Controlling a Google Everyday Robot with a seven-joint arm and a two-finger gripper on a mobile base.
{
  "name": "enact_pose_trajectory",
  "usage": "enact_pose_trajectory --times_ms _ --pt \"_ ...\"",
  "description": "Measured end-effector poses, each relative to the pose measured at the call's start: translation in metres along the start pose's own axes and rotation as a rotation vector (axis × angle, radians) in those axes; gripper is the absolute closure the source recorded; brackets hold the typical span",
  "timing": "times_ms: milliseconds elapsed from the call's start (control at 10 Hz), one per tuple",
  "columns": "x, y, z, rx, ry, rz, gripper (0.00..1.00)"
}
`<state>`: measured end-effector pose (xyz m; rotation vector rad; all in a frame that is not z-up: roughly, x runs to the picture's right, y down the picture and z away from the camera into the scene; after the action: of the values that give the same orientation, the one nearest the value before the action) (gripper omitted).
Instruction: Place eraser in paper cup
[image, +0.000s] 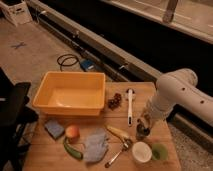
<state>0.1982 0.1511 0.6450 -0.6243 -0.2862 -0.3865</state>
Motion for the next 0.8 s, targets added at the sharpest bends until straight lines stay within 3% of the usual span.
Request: enact_pose_trajectory --times_ms 300,800 --pt "-0.021 0.016 0.001 -0.007 -0.006 -0.05 1.0" --pt "-0.055 0.045 0.026 -0.055 -0.072 -0.099 1.0"
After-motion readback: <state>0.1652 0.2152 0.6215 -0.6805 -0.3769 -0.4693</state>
